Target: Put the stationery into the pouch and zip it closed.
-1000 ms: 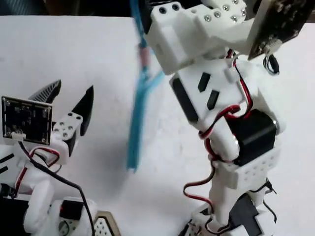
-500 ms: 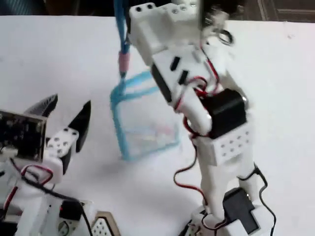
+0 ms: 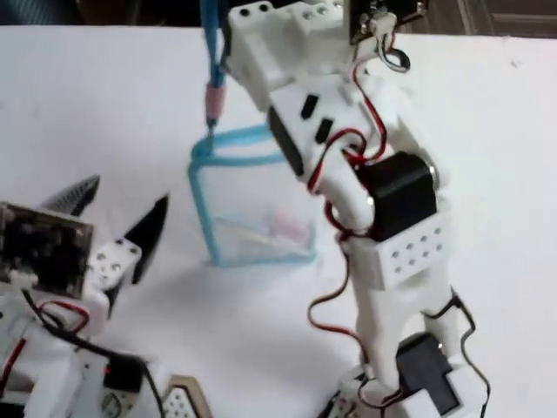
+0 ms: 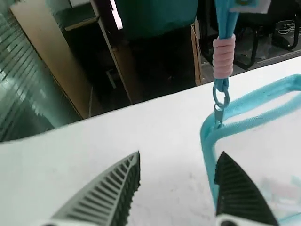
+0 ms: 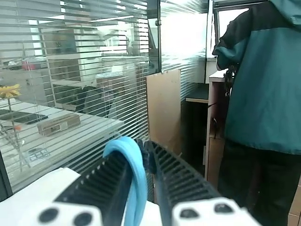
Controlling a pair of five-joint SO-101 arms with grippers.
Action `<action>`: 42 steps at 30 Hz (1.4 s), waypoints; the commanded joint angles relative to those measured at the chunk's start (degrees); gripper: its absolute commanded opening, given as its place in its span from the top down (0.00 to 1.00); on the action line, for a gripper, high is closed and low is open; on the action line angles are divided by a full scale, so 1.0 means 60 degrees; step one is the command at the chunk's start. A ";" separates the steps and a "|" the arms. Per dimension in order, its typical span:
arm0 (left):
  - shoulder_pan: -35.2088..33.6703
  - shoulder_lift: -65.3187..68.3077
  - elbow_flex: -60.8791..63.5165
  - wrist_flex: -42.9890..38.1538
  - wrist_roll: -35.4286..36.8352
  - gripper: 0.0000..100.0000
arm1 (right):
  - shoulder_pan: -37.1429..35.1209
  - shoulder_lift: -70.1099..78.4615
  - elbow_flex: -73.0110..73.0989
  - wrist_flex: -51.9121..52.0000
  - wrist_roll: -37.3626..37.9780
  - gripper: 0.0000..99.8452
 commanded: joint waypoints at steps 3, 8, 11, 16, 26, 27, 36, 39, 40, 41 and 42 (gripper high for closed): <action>0.0051 0.0110 0.0264 -0.0396 -0.0967 0.71 | -0.0007 -0.0579 -0.0015 0.0769 -0.0029 0.98; 0.1018 0.0110 0.1846 -0.1436 -0.1392 0.71 | 0.0183 -0.0828 -0.0015 0.1297 -0.0029 0.98; 0.1429 0.0110 0.2960 -0.2564 -0.1377 0.71 | 0.0300 -0.0916 -0.0029 0.1575 -0.0073 0.98; 0.1238 0.0110 0.4088 -0.4278 -0.1377 0.71 | 0.0652 -0.1590 -0.0015 0.2601 -0.0029 0.98; 0.0960 0.0037 0.2344 -0.2447 -0.0762 0.72 | 0.1868 -0.2249 -0.0015 0.3656 -0.0088 0.98; 0.0960 0.0037 0.2154 -0.2095 -0.0777 0.72 | 0.1868 -0.2264 -0.0015 0.3685 -0.0088 0.98; 0.1414 0.0110 0.1993 -0.0791 -0.1846 0.72 | 0.1780 -0.2278 -0.0015 0.3700 -0.0117 0.98; 0.1560 0.0110 0.2593 -0.1260 -0.1861 0.72 | 0.1824 -0.2278 -0.0015 0.3714 -0.0117 0.98; 0.1560 0.0110 0.2857 -0.1495 -0.1861 0.72 | 0.1839 -0.2293 -0.0015 0.3714 -0.0103 0.98; 0.1560 0.0110 0.3106 -0.1758 -0.1861 0.72 | 0.1839 -0.2293 -0.0015 0.3729 -0.0073 0.98; 0.1575 0.0110 0.3311 -0.2022 -0.1875 0.72 | 0.1853 -0.2293 -0.0059 0.3846 -0.0044 0.98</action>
